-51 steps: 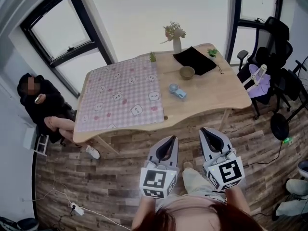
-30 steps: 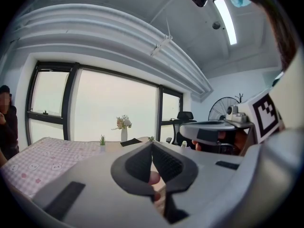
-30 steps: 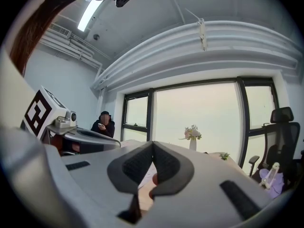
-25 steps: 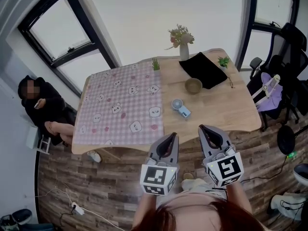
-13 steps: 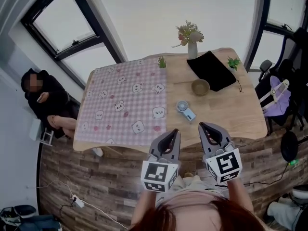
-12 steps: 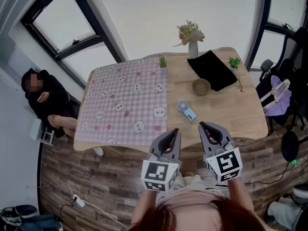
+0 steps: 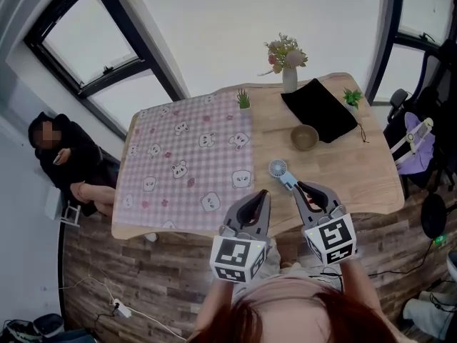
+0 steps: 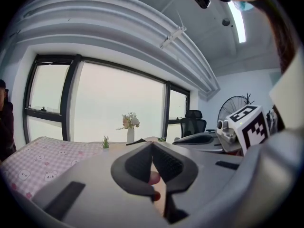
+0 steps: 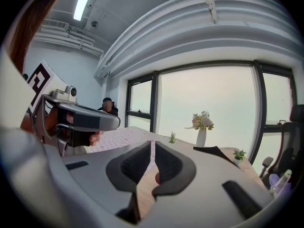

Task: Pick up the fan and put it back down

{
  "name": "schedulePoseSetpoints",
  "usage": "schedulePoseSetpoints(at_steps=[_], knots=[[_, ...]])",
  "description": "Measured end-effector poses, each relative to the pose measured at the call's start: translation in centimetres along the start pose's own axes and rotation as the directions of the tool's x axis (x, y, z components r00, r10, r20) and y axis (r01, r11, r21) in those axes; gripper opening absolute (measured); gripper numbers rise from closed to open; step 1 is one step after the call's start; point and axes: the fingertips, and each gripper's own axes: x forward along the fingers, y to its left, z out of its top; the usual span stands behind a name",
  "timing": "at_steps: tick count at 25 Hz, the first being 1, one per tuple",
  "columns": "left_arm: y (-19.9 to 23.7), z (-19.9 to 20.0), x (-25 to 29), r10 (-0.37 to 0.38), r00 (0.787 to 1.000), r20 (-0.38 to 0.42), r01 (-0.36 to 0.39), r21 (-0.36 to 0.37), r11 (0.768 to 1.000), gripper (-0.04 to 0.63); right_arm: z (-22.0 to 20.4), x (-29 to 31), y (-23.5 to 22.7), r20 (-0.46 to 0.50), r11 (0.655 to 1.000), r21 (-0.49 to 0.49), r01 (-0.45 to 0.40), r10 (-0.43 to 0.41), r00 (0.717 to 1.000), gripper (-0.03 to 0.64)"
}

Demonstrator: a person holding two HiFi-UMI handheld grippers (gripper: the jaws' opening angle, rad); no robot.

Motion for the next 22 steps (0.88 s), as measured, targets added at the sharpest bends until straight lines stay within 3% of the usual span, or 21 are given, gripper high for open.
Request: schedulePoseSetpoints(at_steps=[22], knots=[[4.6,-0.5,5.5,-0.072,0.997,-0.04,0.073,0.018,0.997,0.011,-6.7,8.3,-1.9,-0.197,1.0,-0.021,-0.016,0.012,0.98,0.1]])
